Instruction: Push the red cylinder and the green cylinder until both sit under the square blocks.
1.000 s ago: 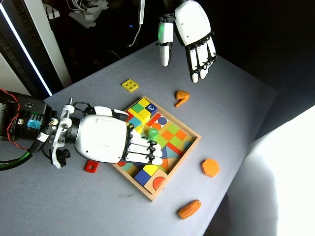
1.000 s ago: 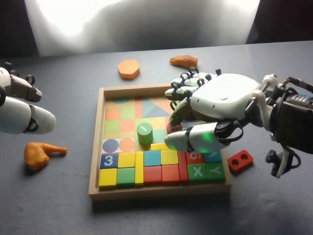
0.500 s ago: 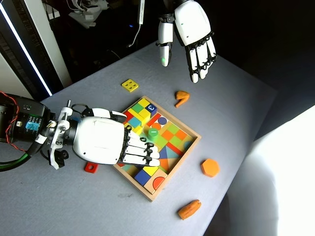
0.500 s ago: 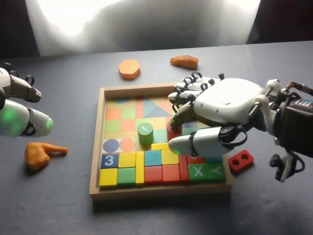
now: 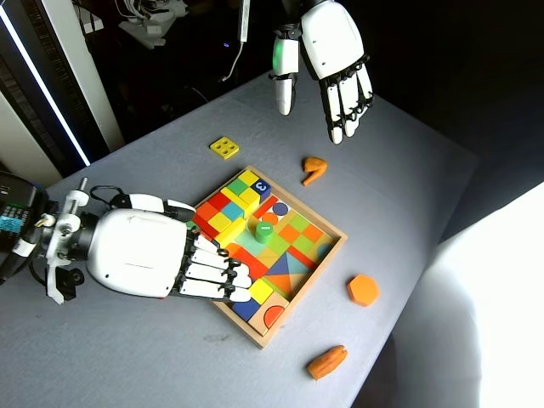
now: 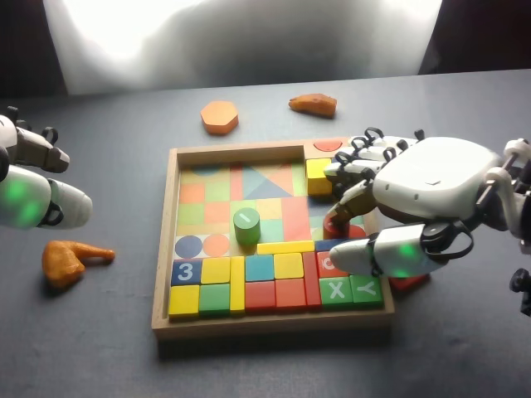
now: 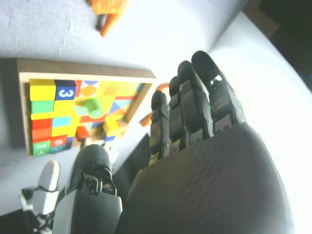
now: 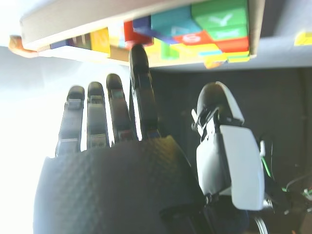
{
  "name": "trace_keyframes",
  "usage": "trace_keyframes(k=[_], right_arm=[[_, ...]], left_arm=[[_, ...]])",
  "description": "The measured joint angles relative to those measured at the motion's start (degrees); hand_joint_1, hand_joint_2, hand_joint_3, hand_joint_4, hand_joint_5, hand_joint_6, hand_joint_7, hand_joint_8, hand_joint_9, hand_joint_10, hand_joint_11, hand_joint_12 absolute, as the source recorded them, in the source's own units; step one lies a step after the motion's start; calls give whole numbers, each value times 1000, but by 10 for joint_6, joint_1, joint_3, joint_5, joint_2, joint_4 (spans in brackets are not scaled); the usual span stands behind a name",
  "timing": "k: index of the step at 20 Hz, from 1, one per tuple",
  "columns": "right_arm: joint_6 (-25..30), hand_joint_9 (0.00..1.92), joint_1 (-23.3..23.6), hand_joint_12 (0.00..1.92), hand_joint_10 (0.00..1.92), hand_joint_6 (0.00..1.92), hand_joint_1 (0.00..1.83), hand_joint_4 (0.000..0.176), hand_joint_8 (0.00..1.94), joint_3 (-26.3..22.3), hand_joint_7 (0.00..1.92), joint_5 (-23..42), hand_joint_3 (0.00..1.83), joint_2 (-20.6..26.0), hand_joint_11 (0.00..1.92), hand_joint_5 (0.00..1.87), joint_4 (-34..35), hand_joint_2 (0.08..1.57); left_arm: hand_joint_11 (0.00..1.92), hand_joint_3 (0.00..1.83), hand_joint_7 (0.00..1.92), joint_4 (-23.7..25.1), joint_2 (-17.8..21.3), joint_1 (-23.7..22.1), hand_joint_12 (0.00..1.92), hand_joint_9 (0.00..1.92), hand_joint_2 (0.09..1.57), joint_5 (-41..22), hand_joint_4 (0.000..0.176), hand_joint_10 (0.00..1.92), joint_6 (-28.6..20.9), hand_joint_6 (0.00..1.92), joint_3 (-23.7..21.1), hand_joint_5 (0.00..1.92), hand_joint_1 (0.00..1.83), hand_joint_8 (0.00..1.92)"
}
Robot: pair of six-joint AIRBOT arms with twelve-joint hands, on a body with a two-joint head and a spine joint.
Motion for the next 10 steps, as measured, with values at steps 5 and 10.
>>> trace_keyframes(k=[5,10], right_arm=[[0,23,-5,0,13,70,0,0,17,-9,171,-3,0,22,0,680,-1,1215],[0,19,-15,0,11,62,0,0,5,-12,152,4,2,26,0,669,-2,1222]], left_arm=[[0,0,232,0,0,0,913,290,1270,0,52,3,0,4,0,238,49,4],[0,1,224,0,0,0,872,275,1275,0,50,0,0,0,0,222,78,0]])
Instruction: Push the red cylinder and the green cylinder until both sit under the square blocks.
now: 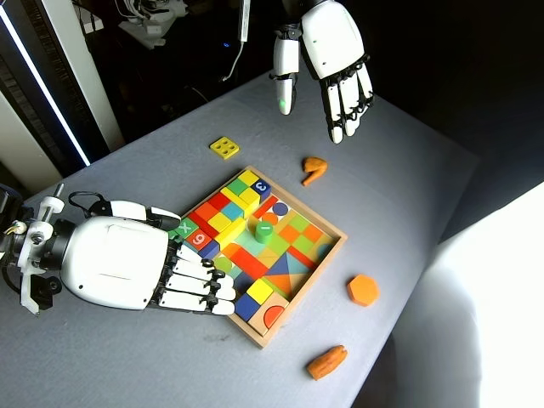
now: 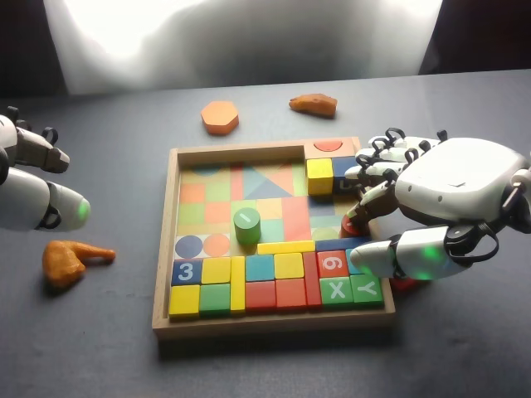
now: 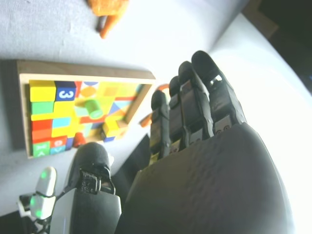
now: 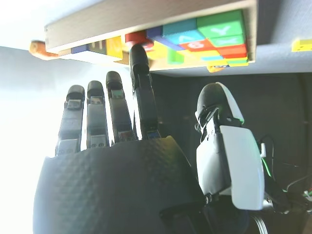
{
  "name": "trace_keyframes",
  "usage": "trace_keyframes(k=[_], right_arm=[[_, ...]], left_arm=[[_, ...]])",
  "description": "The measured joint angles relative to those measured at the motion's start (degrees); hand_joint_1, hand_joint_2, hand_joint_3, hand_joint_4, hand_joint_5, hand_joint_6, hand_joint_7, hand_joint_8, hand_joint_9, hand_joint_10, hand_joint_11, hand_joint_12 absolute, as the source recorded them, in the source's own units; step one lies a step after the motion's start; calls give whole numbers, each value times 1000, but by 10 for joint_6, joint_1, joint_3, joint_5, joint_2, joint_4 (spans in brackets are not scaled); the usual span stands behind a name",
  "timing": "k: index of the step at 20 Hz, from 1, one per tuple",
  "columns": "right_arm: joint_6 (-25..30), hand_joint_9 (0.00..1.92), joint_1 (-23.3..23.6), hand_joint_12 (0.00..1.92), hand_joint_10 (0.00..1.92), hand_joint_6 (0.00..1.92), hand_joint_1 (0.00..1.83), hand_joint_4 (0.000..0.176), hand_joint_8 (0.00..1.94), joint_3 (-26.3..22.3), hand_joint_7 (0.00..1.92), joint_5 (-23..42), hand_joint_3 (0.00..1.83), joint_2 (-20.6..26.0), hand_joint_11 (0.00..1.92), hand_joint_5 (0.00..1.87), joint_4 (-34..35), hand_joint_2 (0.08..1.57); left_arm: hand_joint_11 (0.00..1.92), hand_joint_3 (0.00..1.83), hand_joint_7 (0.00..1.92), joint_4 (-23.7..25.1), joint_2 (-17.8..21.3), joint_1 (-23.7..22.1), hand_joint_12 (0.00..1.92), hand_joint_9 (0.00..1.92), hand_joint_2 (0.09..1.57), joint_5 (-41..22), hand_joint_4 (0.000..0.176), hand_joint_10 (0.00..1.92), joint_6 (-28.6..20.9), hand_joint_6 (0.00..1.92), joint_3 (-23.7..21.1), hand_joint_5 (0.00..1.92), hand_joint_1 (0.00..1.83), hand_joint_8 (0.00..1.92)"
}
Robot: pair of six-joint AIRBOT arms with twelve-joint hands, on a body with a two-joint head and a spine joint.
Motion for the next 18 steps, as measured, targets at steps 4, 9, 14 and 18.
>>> trace_keyframes(k=[4,9,14,18], right_arm=[[0,31,0,0,15,60,0,0,3,0,151,-1,1,1,0,673,0,1220],[-4,28,4,0,13,56,0,0,9,-4,169,-7,0,5,0,667,0,1217],[-9,23,14,0,9,54,0,0,0,-9,142,-22,0,10,0,670,0,1219],[-10,37,15,0,15,56,0,0,13,-9,175,-23,0,10,0,680,0,1216]], left_arm=[[0,0,234,0,0,0,915,286,1271,0,51,4,0,5,0,239,58,5],[0,2,223,0,0,0,895,273,1276,0,54,0,0,1,0,238,40,2],[4,0,243,0,0,0,927,298,1270,0,52,4,0,7,0,269,93,4],[0,1,243,0,0,0,917,291,1275,0,57,2,0,0,0,242,73,4]])
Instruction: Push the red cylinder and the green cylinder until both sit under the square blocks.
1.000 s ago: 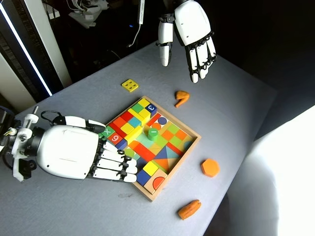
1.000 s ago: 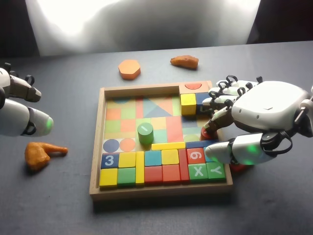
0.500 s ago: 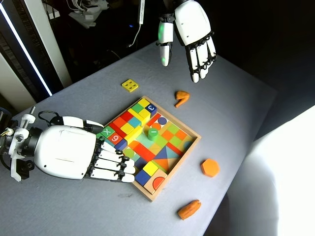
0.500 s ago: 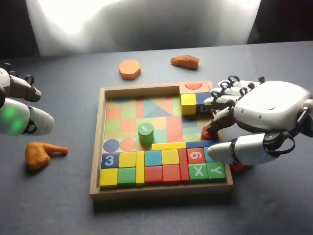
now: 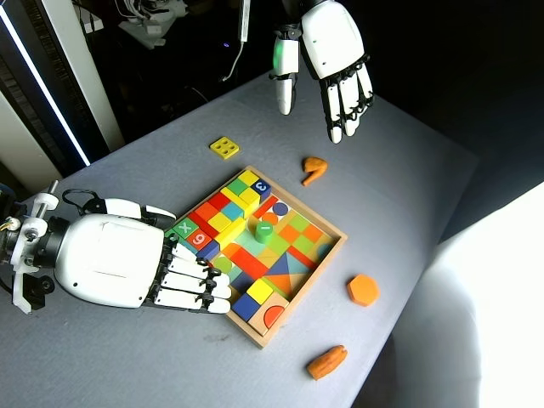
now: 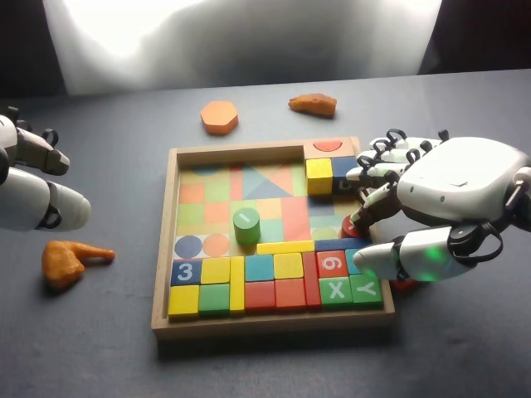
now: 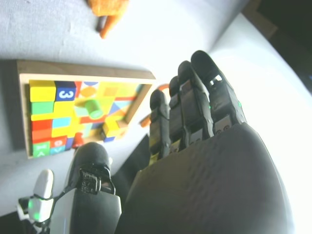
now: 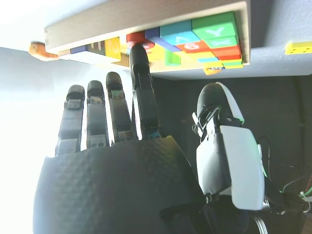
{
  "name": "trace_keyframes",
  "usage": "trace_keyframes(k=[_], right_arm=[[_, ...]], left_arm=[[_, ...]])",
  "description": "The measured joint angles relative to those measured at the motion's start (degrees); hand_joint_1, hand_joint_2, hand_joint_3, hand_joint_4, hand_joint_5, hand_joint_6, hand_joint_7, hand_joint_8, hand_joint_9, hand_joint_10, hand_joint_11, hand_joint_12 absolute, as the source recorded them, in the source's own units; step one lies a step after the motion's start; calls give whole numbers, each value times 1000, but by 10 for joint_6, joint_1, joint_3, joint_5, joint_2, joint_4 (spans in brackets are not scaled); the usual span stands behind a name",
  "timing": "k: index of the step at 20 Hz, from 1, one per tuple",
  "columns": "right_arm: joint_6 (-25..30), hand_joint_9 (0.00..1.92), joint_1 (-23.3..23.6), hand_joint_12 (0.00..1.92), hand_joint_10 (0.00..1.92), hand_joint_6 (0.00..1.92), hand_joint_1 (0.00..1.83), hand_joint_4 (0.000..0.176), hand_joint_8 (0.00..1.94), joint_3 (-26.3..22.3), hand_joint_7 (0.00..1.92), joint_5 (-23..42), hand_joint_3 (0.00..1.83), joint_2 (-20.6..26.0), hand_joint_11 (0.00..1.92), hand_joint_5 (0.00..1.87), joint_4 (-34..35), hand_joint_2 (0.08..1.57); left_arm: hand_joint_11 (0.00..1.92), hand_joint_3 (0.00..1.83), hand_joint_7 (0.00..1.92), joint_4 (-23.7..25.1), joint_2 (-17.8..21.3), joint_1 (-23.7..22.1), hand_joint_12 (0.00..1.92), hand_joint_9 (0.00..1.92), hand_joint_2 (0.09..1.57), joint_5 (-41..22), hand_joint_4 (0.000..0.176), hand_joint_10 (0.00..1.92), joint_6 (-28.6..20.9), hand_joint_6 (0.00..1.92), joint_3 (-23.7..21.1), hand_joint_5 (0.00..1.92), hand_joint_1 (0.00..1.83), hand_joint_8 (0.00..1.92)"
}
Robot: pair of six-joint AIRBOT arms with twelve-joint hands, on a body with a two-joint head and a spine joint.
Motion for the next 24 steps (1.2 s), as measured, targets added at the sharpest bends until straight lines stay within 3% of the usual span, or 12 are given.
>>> trace_keyframes(k=[8,16,24], right_arm=[[-6,48,14,0,18,55,0,0,11,0,183,-7,0,0,0,687,0,1217],[-6,45,40,0,15,53,0,0,9,-3,187,-3,0,-3,0,689,1,1216],[3,45,81,0,13,45,0,0,3,53,173,-5,2,-106,0,679,-17,1221]], left_arm=[[0,2,248,0,0,0,929,302,1280,0,47,0,0,1,0,256,56,0],[0,3,237,0,0,0,900,288,1282,0,52,0,0,0,0,238,51,0],[10,0,251,0,0,0,934,305,1281,0,55,6,0,5,0,242,8,4]])
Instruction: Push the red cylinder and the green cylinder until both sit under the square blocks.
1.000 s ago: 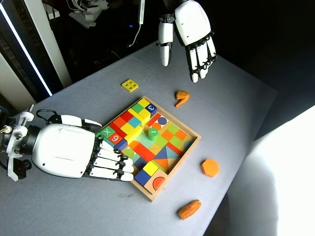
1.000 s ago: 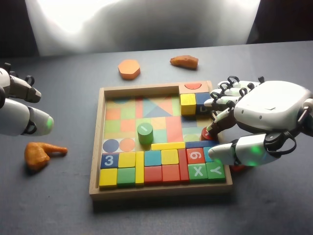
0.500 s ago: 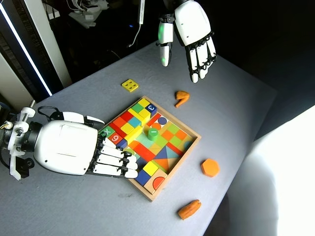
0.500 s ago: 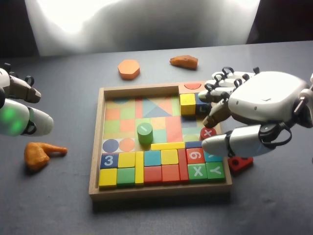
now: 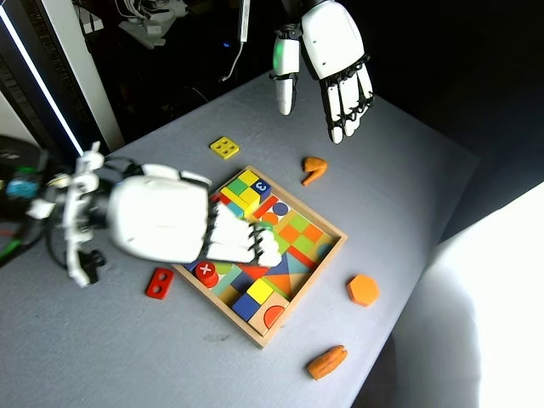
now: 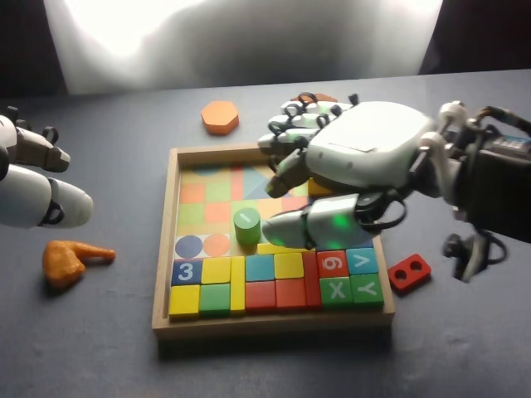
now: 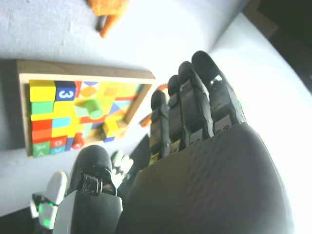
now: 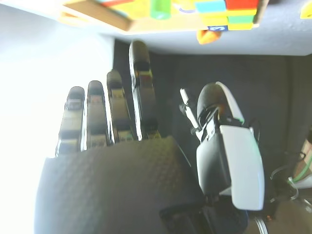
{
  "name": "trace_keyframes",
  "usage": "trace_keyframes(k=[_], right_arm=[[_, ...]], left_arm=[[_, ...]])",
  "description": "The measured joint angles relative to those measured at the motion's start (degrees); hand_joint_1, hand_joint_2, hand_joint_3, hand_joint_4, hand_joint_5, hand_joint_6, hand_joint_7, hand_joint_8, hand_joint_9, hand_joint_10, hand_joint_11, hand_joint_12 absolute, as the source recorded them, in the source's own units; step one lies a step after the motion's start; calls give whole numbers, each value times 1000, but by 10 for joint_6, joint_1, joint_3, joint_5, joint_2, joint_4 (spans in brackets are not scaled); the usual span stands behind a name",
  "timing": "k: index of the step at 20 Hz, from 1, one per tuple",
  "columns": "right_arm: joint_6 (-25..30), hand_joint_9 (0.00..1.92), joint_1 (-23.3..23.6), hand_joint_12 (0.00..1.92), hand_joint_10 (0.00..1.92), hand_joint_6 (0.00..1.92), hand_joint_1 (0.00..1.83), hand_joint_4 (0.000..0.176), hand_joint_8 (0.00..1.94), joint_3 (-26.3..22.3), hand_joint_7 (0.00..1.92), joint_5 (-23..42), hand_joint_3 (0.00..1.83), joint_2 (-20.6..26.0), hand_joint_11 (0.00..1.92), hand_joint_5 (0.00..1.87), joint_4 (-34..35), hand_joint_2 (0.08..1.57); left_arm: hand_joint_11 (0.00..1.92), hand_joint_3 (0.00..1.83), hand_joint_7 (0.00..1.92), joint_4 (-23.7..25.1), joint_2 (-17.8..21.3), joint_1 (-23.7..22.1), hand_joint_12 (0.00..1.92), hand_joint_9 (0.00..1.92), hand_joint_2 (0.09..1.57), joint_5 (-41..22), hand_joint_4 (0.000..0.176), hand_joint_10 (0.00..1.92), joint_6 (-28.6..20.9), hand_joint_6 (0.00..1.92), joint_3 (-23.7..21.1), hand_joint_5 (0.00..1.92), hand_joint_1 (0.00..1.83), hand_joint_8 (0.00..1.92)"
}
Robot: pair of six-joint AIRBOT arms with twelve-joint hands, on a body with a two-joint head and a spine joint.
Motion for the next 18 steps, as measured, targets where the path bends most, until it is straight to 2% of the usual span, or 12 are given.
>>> trace_keyframes(k=[3,5,8,10,13,18], right_arm=[[11,41,0,0,11,44,0,0,4,32,177,-1,0,-32,0,681,12,1217],[11,43,0,0,12,42,0,0,7,35,186,0,0,-44,0,677,12,1218],[21,29,0,0,5,37,0,0,1,35,172,-2,0,-61,0,668,14,1217],[21,36,0,0,8,41,0,0,7,42,189,-8,2,-68,0,678,34,1222],[-16,42,0,0,10,43,0,0,5,49,187,-5,0,-72,0,686,80,1215],[-16,47,-1,0,12,40,0,0,5,54,187,-1,0,-82,0,683,79,1215]], left_arm=[[3,0,246,0,0,0,927,291,1278,0,49,3,0,5,0,247,18,3],[0,0,241,0,0,0,906,294,1280,0,45,3,0,1,0,242,77,0],[0,2,244,0,0,1,906,293,1285,0,46,1,0,2,0,249,22,1],[0,3,231,0,0,1,899,283,1289,1,46,0,0,0,0,236,52,0],[15,0,239,0,0,1,918,298,1281,1,47,5,0,6,0,234,19,5],[0,0,237,0,0,1,918,294,1284,1,48,2,0,2,0,235,69,2]])
